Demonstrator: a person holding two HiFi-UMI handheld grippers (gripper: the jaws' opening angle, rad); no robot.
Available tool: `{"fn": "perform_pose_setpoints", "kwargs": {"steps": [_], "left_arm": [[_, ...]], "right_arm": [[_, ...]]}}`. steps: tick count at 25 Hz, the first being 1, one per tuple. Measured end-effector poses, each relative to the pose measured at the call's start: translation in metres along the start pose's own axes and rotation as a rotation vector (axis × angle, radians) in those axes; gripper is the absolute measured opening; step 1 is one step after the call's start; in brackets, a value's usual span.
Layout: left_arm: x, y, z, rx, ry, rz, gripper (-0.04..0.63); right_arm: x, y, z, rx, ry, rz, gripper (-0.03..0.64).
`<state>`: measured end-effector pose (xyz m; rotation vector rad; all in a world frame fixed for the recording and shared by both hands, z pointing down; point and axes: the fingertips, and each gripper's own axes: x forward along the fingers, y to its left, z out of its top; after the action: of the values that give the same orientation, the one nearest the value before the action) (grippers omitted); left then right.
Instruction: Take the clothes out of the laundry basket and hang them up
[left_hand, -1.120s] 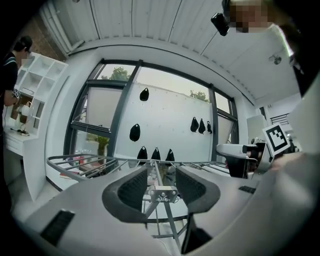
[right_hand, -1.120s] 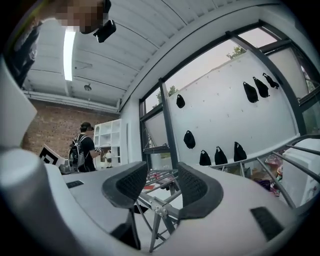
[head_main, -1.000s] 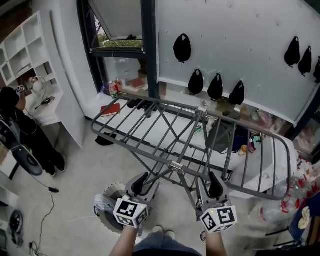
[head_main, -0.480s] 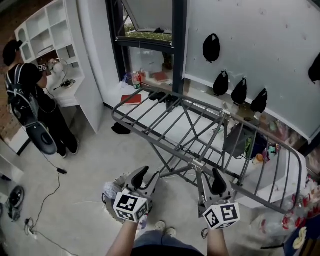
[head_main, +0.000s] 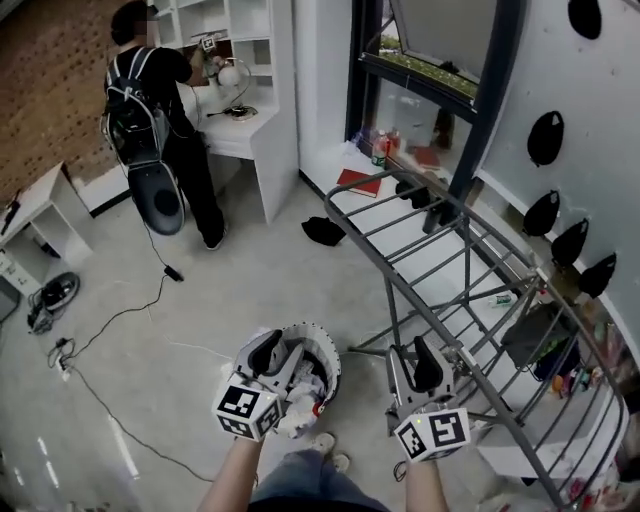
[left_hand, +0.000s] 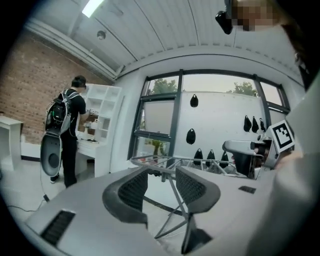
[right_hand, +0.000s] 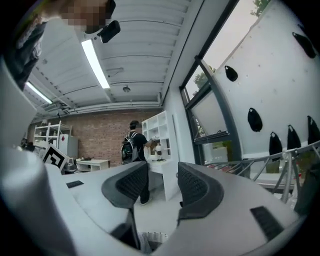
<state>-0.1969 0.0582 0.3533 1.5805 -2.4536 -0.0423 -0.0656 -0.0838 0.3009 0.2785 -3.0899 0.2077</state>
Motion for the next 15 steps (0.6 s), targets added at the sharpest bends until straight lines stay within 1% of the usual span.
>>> {"fn": "perform_pose_setpoints", "kwargs": {"steps": [3, 5, 7, 11, 15], "left_arm": [[-0.022, 0.031, -0.011, 0.01, 0.033, 0.065, 0.181], [-0.029, 0.048, -0.019, 0.004, 0.042, 0.098, 0.181], [-0.033, 0.061, -0.027, -0.006, 0.045, 0.125, 0.181], [-0.032, 0.085, -0.035, -0.025, 0.046, 0.155, 0.181], [-0.027, 0.107, -0.046, -0.038, 0.057, 0.166, 0.181]], "right_arm": [[0.025, 0.028, -0.011, 0.018, 0.034, 0.056, 0.178], [0.039, 0.041, -0.025, 0.019, 0.052, 0.107, 0.178], [0.05, 0.051, -0.037, 0.025, 0.083, 0.132, 0.178], [0.07, 0.067, -0.055, 0.029, 0.132, 0.165, 0.178], [0.097, 0.081, -0.071, 0.009, 0.154, 0.205, 0.178]]}}
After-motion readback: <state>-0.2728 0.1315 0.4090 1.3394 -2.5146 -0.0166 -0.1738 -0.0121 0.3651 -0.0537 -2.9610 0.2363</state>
